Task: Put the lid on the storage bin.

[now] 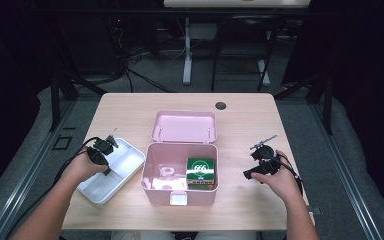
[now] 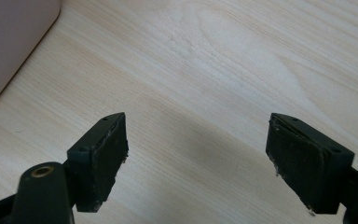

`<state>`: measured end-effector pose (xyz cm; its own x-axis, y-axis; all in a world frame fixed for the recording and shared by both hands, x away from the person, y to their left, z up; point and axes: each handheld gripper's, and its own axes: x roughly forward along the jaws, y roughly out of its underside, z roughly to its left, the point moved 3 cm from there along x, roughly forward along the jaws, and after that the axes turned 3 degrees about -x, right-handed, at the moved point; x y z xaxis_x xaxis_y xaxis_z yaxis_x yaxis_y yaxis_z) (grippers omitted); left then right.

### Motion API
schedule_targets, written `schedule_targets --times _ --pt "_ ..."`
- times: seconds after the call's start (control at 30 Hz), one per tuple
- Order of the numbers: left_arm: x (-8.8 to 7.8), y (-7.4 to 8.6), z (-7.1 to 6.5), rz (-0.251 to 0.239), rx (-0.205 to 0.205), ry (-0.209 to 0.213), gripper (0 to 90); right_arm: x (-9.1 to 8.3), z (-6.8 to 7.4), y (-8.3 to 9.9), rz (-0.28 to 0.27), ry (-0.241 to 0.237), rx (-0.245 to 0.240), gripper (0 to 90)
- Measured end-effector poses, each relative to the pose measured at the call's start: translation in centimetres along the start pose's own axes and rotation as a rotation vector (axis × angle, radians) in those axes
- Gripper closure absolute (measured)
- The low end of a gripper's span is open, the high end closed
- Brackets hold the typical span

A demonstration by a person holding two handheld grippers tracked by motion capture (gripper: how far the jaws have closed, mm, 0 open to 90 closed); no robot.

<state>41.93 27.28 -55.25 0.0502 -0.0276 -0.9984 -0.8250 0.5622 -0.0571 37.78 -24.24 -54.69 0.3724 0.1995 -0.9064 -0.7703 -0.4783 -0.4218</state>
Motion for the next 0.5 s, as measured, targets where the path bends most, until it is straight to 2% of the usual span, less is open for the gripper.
schedule_targets --times 0.1,0.37,0.5 --pt "-0.5 0.1 -0.1 -0.003 0.0 0.003 89.2 0.0 0.0 0.0 -0.003 0.0 0.004 20.2" --pt "-2.6 0.4 -0.6 -0.03 0.04 -0.014 89.2 0.1 -0.1 0.1 0.004 0.002 0.008 20.2" --pt "-4.2 0.5 -1.0 -0.05 0.064 -0.021 89.2 0.1 -0.1 0.2 0.004 0.001 0.011 20.2"
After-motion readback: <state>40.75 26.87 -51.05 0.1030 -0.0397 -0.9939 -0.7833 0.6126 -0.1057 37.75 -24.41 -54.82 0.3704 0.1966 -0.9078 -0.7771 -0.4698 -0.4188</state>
